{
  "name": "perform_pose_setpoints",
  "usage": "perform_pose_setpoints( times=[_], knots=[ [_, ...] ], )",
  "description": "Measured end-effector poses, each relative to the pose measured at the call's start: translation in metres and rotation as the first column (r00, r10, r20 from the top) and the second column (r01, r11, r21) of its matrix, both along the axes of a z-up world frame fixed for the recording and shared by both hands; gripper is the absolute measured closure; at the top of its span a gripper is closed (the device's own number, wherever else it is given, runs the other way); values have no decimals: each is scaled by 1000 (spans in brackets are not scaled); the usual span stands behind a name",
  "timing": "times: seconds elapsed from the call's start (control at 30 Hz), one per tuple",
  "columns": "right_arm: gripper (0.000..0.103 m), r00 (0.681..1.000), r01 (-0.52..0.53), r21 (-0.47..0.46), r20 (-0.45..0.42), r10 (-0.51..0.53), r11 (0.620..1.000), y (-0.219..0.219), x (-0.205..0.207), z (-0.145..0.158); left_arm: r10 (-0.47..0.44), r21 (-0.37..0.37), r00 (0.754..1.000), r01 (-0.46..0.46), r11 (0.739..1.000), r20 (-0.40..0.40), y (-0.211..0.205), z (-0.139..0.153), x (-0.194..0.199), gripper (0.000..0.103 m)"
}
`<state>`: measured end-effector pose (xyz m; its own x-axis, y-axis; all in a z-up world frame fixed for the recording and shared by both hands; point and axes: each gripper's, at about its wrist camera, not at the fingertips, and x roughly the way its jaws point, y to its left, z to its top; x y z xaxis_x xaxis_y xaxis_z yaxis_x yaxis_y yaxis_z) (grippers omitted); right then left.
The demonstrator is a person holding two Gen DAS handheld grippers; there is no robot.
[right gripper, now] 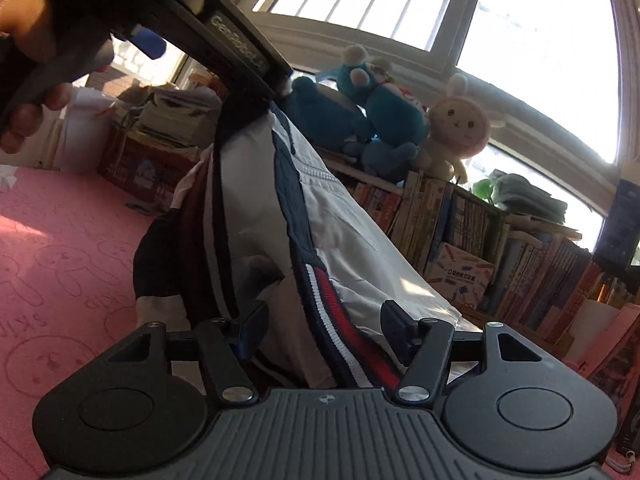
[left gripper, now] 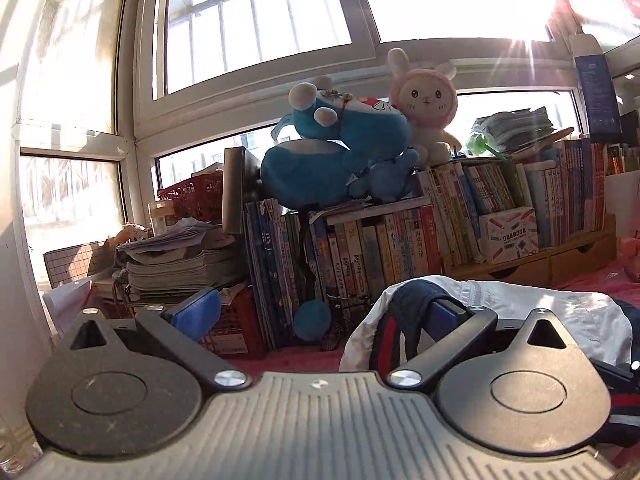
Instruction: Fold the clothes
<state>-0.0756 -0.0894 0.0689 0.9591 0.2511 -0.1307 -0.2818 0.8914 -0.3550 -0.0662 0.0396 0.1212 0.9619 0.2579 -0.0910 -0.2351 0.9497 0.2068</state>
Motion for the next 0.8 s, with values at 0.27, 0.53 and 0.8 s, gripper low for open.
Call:
perform_pose_setpoints(
  times=[0.27, 0.53, 0.8],
  knots=[
    [73, 961, 193, 191, 162, -225, 962, -68, 4, 54, -46, -46, 987, 39, 998, -152, -19, -55, 30, 0],
    [73, 944, 262, 174, 160, -290, 949, -98, -1, 45, 71, -34, 974, -80, 996, -215, -23, -83, 62, 0],
    [58, 949, 282, 152, 104, -299, 947, -114, -2, 21, 39, -17, 995, -41, 999, -92, 20, -13, -18, 0]
  ],
)
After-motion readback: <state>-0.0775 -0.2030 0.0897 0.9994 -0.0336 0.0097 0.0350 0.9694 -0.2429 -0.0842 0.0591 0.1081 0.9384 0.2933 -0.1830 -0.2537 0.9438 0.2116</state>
